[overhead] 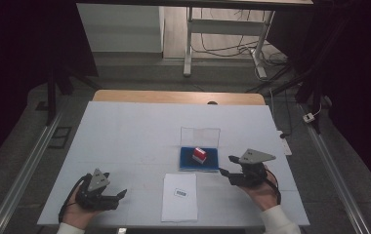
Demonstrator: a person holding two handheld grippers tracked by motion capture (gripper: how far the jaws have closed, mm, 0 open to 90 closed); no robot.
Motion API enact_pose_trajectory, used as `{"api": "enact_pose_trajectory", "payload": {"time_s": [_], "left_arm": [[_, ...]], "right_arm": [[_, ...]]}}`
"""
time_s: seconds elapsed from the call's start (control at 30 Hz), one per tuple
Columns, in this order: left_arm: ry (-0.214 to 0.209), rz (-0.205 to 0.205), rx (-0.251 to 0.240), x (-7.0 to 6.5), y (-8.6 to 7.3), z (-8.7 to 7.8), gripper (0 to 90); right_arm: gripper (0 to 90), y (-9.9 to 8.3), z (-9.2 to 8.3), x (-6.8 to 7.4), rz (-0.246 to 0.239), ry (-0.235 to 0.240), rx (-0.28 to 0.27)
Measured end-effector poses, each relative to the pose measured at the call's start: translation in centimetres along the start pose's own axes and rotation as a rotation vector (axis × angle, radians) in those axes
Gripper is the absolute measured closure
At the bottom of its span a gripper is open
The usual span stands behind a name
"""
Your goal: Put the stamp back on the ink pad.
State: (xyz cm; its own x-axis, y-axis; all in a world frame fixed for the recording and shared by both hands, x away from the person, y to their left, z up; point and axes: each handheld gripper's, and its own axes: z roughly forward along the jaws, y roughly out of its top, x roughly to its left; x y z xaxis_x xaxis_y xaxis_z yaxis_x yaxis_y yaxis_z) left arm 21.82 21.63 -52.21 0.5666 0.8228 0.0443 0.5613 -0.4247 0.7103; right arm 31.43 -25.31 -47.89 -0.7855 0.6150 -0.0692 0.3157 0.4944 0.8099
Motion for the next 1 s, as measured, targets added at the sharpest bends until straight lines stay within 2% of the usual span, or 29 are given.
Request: {"api": "enact_pose_trajectory", "payload": {"time_s": [0.1,0.2,0.5,0.83,1.0], "left_arm": [[0.000,0.000,0.000,0.0,0.0,0.0,15.7],[-0.001,0.003,-0.002,0.0,0.1,0.0,15.7],[0.005,0.004,-0.004,-0.1,0.1,0.0,15.7],[0.007,0.007,-0.005,-0.2,0.1,0.1,15.7],[0.009,0.007,-0.004,-0.2,0.1,0.1,15.7]], "right_arm": [[38.6,-1.5,-0.8,-0.2,0.002,-0.009,0.017],[38.6,-2.5,-1.6,-0.5,0.026,-0.009,0.022],[38.6,-4.7,-2.6,-0.8,0.039,-0.019,0.041],[38.8,-4.9,-2.6,-0.8,0.036,-0.018,0.041],[39.2,-4.9,-2.5,-0.8,0.030,-0.020,0.057]]}}
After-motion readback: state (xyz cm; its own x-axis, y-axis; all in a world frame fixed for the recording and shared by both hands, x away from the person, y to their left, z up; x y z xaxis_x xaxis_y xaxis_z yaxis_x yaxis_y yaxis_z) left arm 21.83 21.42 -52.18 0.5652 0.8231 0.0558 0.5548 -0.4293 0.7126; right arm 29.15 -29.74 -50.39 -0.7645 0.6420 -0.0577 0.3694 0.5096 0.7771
